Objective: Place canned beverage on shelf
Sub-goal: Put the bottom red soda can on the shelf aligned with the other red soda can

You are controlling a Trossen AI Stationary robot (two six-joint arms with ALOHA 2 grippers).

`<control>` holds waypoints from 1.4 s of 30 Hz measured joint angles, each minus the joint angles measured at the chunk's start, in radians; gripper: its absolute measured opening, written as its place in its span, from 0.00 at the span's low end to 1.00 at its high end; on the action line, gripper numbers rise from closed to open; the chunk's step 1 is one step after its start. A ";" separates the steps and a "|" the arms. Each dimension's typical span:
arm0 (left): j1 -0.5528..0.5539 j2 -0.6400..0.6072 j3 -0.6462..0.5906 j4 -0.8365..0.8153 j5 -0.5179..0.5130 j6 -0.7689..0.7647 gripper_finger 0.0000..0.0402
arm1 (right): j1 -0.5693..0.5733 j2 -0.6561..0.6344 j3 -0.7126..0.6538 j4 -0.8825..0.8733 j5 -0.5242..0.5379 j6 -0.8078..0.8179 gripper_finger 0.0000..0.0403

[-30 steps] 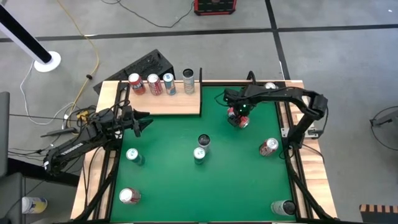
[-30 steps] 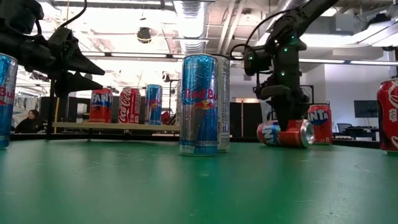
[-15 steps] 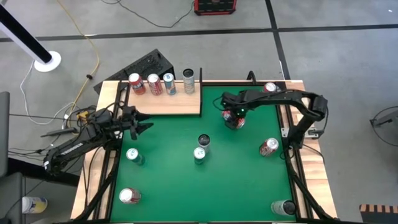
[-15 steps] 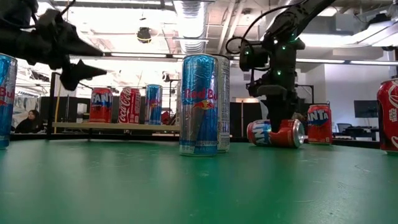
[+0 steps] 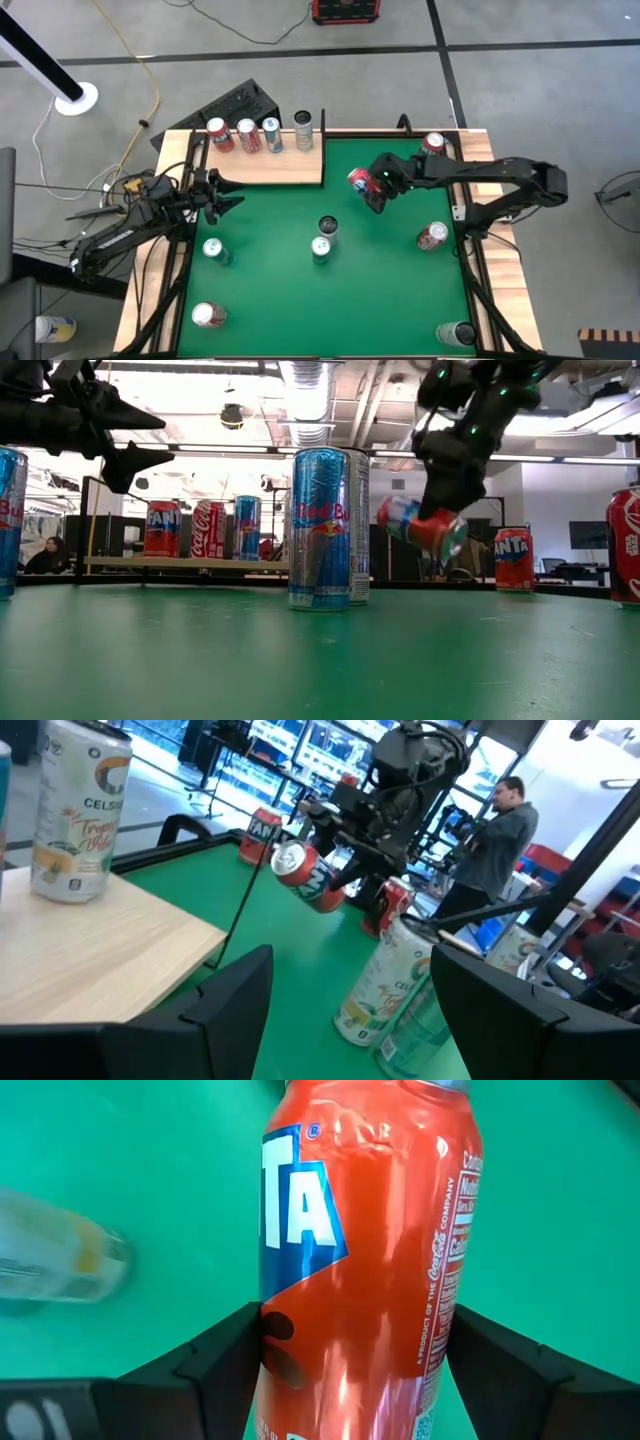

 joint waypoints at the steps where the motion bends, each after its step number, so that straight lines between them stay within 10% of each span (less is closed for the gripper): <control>1: -0.007 0.009 0.000 0.011 0.002 -0.003 0.64 | 0.016 -0.021 -0.011 0.025 0.014 -0.003 0.75; 12: -0.106 0.318 0.006 0.432 -0.096 0.107 0.64 | 0.130 -0.097 -0.036 0.523 0.076 -0.204 0.76; 24: -0.144 0.755 0.201 0.700 -0.124 0.343 0.64 | 0.138 0.096 -0.035 0.917 -0.079 -0.302 0.77; 42: -0.207 1.117 0.310 0.941 -0.006 0.423 0.64 | 0.150 0.210 -0.034 1.062 -0.217 -0.361 0.77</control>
